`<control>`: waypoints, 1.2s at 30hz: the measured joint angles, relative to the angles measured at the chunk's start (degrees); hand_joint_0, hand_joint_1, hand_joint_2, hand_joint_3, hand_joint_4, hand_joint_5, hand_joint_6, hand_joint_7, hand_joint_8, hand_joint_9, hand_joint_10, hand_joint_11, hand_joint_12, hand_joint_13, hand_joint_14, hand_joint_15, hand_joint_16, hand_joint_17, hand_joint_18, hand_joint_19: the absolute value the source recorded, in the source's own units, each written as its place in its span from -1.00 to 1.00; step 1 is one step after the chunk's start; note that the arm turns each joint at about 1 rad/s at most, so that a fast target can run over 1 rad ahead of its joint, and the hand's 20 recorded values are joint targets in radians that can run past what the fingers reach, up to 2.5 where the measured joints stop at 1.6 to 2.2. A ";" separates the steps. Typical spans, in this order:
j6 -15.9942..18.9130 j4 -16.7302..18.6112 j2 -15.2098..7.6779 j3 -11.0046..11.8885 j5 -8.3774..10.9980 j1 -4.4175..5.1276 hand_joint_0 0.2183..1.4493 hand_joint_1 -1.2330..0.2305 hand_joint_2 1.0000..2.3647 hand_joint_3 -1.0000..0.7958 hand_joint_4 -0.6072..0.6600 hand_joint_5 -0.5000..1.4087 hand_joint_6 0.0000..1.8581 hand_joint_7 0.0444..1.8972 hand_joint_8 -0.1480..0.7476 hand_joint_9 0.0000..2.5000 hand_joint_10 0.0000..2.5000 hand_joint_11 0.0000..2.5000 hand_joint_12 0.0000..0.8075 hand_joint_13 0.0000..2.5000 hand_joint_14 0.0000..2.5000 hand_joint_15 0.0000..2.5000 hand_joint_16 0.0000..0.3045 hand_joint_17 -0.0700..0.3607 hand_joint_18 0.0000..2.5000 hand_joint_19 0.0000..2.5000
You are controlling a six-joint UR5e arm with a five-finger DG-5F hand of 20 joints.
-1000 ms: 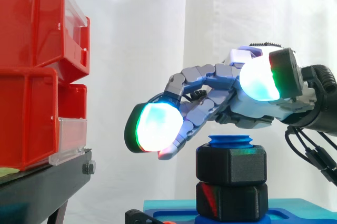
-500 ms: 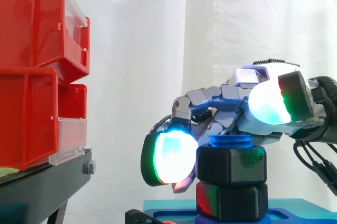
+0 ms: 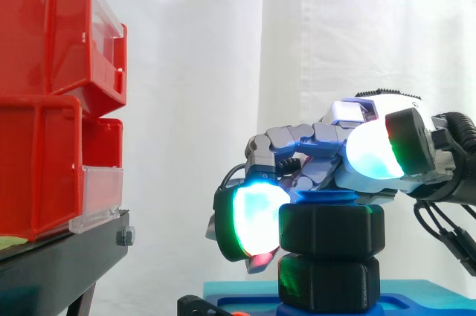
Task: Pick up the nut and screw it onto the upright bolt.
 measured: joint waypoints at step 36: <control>0.12 5.05 0.04 0.31 -2.50 -2.79 -0.60 0.37 -1.00 -0.44 0.35 -0.56 -0.46 -0.16 -0.24 -0.26 -1.00 -1.00 -0.44 -0.54 -1.00 -1.00 -0.81 -0.38 -0.79 -1.00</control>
